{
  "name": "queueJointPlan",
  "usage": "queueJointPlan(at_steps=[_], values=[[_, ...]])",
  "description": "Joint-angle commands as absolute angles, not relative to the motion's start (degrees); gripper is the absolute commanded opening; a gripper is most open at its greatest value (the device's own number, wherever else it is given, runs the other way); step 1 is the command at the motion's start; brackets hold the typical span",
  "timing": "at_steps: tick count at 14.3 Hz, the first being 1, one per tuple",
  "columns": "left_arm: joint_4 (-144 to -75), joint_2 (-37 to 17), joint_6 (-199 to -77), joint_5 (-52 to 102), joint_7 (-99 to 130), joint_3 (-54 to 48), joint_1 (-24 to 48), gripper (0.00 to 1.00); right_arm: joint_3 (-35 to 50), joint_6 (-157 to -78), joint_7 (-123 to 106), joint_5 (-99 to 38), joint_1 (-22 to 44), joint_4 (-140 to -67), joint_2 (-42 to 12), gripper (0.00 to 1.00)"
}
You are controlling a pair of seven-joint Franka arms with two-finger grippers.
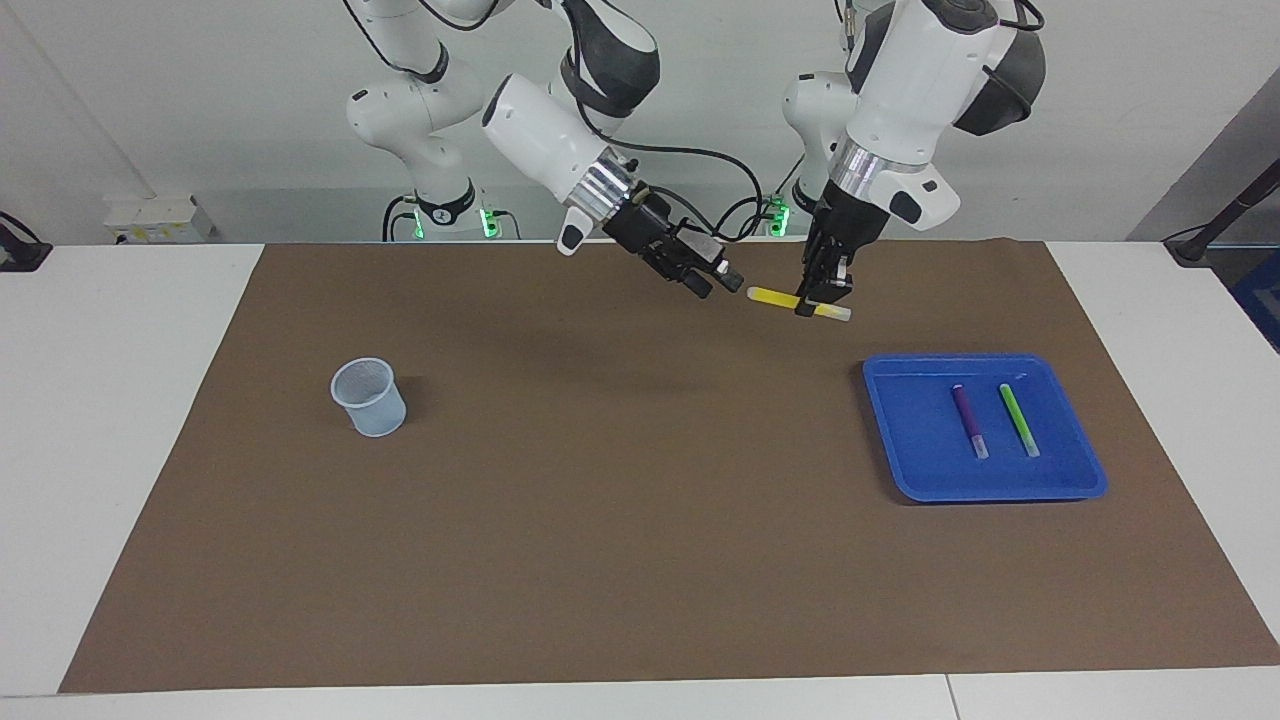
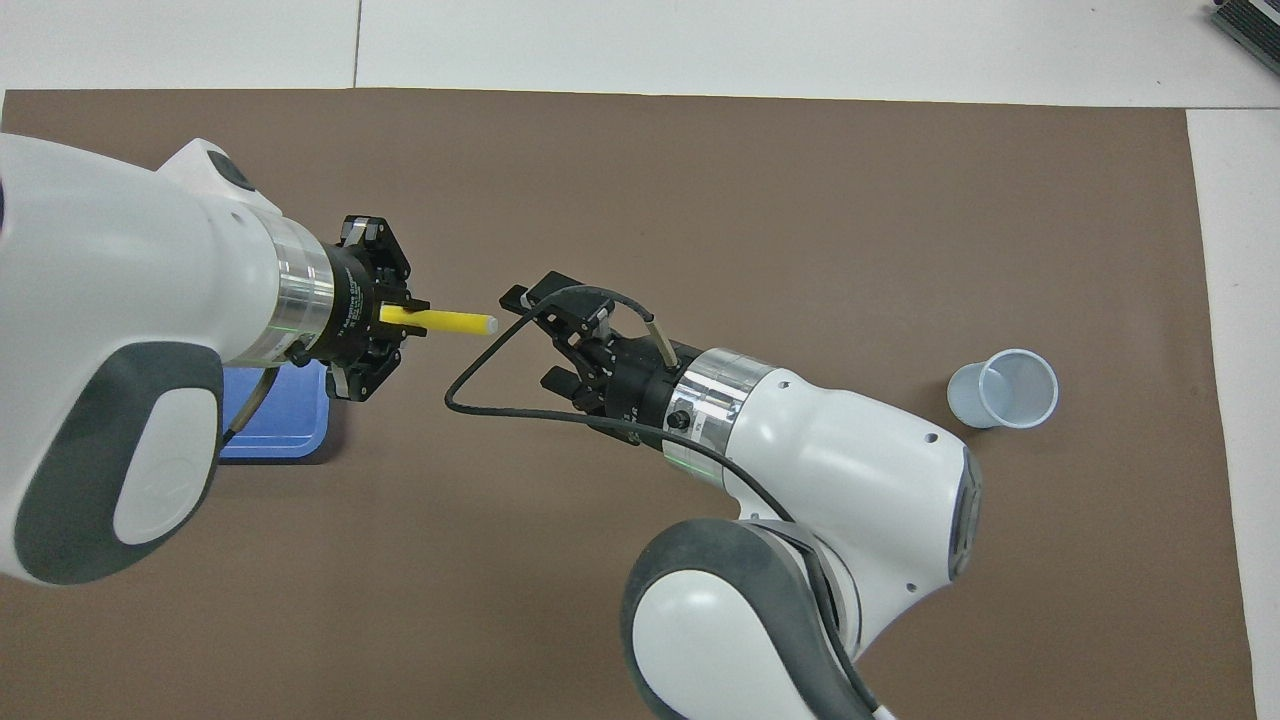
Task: Transfer and insert pens with both arms
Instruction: 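Carry the yellow pen toward the right gripper while the right gripper approaches, then close the right gripper on the yellow pen's free end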
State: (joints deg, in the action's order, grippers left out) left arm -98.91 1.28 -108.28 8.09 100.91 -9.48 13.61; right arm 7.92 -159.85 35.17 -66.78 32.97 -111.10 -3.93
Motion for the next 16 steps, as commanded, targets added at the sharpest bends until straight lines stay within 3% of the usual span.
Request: queueJointPlan(at_steps=[1,6,10,14,16], values=[[-102.6,4.1,-108.0,8.4,103.2,-8.7,15.2,0.00,7.9,-159.8,35.4,-68.2,33.8,-109.3,-4.7,0.97],[-103.7,5.3,-107.9,8.4,103.1,-8.7,15.5,0.00,8.0,-160.0,36.1,-68.1,34.8,-108.4,-5.4,0.67],[-103.8,5.7,-107.7,8.4,102.7,-8.7,15.4,0.00,8.0,-160.0,35.4,-68.0,34.7,-108.4,-6.1,0.65],[-103.8,6.0,-107.4,8.4,102.6,-8.7,15.3,0.00,8.0,-161.4,35.6,-68.0,34.9,-108.2,-6.3,0.44],[-103.9,6.1,-107.4,8.4,102.6,-8.7,15.4,0.00,8.0,-161.5,35.7,-68.1,34.9,-108.2,-6.3,0.42]])
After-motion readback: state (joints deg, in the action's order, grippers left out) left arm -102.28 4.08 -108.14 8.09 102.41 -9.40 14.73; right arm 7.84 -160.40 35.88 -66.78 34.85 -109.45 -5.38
